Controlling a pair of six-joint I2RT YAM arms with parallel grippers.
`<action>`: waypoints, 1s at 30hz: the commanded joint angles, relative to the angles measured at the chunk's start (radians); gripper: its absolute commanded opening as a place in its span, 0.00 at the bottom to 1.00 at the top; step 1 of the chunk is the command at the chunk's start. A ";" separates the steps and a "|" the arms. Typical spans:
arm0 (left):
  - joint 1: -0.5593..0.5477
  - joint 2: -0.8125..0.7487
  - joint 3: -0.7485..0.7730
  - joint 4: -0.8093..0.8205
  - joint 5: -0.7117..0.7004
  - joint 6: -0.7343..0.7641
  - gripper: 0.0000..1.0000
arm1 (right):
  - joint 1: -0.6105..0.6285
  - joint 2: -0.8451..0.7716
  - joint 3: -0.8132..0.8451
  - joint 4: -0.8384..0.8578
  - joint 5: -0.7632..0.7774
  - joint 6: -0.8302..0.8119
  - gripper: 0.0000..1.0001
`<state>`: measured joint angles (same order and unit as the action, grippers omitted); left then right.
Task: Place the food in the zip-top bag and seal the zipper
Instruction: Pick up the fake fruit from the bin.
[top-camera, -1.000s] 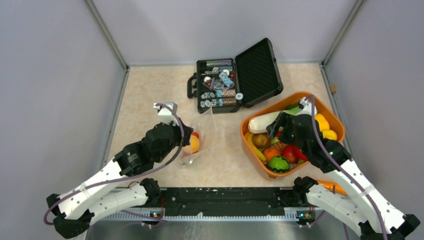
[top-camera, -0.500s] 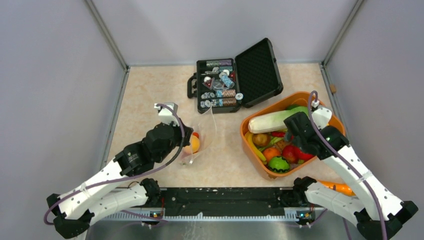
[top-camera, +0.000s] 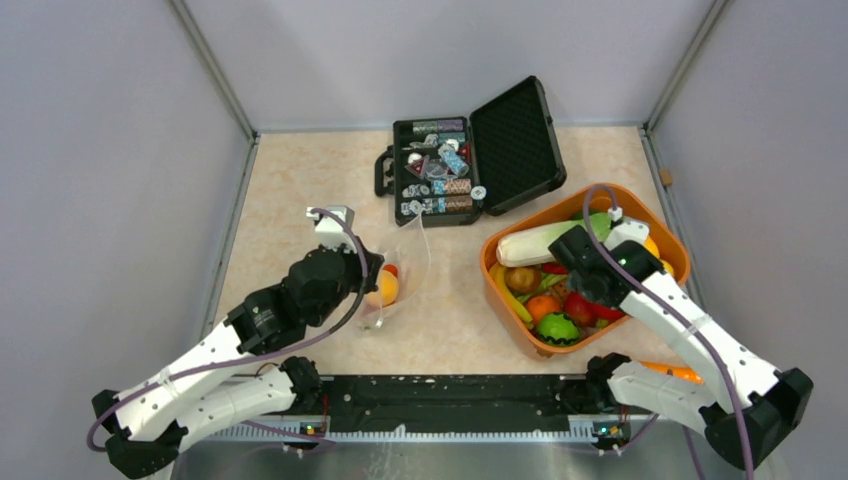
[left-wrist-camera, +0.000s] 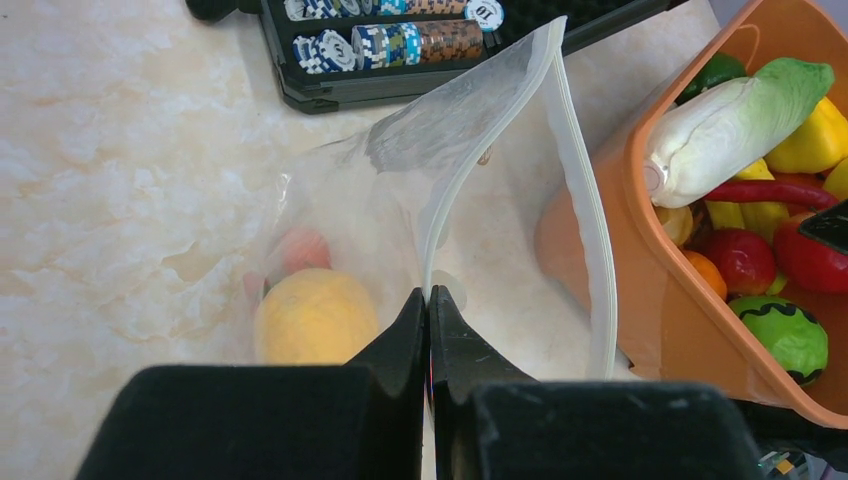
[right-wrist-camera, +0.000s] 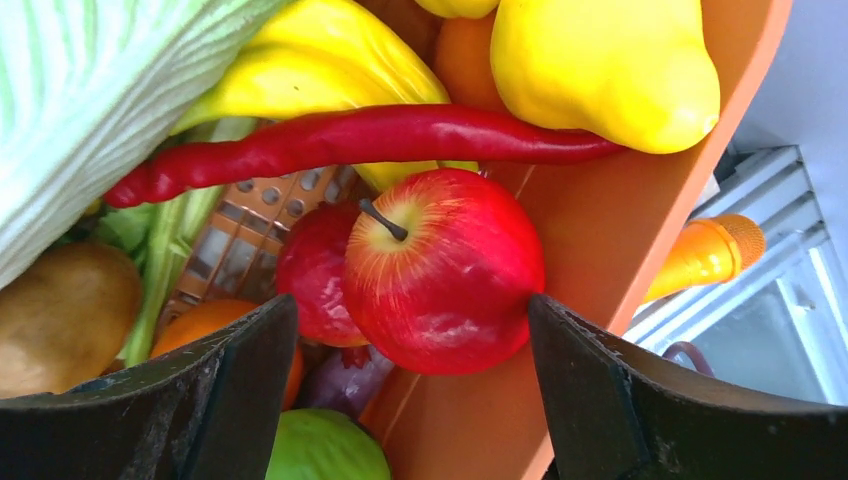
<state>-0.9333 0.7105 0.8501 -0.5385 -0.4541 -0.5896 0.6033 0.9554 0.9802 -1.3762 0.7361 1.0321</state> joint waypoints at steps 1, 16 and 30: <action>0.004 0.009 0.022 0.028 -0.016 0.032 0.00 | -0.006 0.054 -0.009 0.032 -0.004 -0.006 0.83; 0.004 0.009 0.014 0.040 0.003 0.020 0.00 | -0.060 0.069 -0.077 0.208 -0.105 -0.112 0.72; 0.004 0.004 -0.002 0.032 -0.012 0.011 0.00 | -0.061 0.067 -0.060 0.192 -0.250 -0.172 0.86</action>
<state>-0.9325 0.7238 0.8501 -0.5354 -0.4515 -0.5770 0.5533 1.0504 0.8845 -1.1641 0.5419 0.8692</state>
